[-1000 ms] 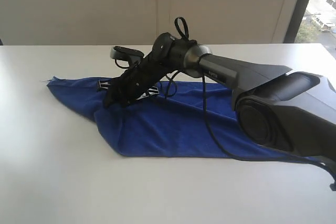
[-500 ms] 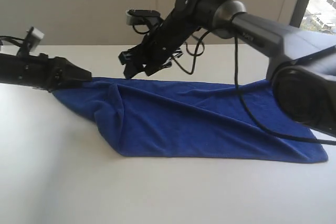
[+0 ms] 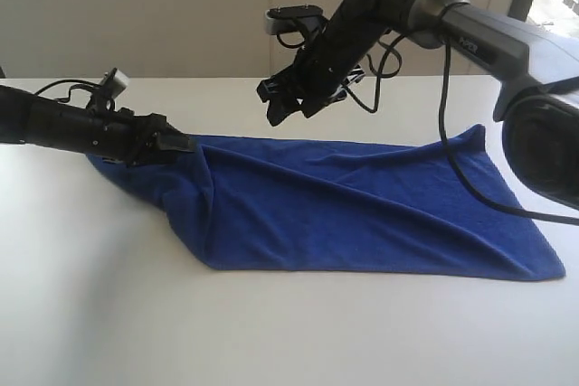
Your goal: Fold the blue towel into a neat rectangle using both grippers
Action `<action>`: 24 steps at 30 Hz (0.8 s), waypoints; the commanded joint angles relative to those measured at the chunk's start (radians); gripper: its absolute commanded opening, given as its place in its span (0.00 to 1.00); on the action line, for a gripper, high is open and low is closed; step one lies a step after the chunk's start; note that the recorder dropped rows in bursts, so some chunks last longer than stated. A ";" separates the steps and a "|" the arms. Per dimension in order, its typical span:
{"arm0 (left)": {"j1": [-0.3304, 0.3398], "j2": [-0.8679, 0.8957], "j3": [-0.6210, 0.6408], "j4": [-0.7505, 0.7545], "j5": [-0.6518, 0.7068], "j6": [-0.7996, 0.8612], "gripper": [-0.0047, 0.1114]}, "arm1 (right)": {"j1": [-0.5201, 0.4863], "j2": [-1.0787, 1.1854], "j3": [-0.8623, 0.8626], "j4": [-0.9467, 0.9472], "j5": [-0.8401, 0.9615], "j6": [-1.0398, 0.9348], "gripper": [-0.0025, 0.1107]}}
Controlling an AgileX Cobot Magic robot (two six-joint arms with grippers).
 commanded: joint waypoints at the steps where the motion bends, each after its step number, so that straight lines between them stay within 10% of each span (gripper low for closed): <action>1: -0.006 0.039 -0.040 -0.024 0.017 0.000 0.57 | -0.009 -0.011 -0.001 -0.027 -0.002 -0.010 0.55; 24: -0.057 0.058 -0.077 -0.020 0.066 0.000 0.57 | -0.009 0.027 0.000 -0.031 0.005 -0.010 0.55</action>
